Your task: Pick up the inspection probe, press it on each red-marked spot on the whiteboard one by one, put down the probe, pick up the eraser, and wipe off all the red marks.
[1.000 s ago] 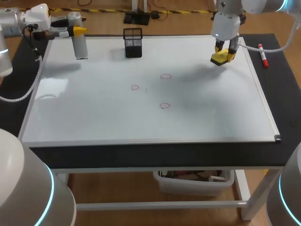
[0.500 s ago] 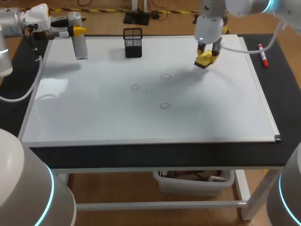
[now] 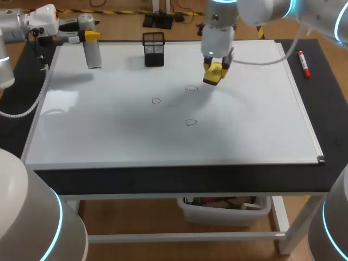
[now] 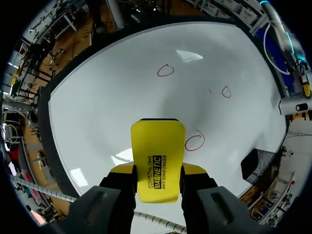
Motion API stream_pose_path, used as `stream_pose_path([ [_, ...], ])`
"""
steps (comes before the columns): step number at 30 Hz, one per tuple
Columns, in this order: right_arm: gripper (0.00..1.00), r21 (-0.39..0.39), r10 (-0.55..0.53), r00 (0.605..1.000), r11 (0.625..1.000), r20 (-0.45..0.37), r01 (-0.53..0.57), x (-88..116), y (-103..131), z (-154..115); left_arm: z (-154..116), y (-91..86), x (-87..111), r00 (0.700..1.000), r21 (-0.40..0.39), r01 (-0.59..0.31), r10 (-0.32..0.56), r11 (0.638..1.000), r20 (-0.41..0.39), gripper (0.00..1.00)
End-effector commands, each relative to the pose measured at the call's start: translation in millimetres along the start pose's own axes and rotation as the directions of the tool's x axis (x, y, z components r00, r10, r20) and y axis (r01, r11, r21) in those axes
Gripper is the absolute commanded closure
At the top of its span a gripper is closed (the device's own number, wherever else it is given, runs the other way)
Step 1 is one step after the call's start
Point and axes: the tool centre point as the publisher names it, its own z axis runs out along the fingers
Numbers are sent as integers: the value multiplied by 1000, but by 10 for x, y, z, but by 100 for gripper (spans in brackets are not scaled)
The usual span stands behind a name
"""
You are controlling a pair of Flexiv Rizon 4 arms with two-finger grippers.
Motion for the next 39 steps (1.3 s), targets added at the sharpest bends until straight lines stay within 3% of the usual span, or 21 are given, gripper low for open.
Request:
stream_pose_path([
  [1,100,18,-40,999,999,-11,40,-169,166,14,-2,-10,-5,1000,0,0,0,1000,-2,100],
  [17,100,13,-268,964,963,-8,268,-792,694,119,-2,-10,-5,1000,0,0,0,1000,-2,100],
  [39,100,71,-393,916,914,-77,399,-1331,978,423,-2,-10,-5,1000,0,0,0,1000,-2,100],
])
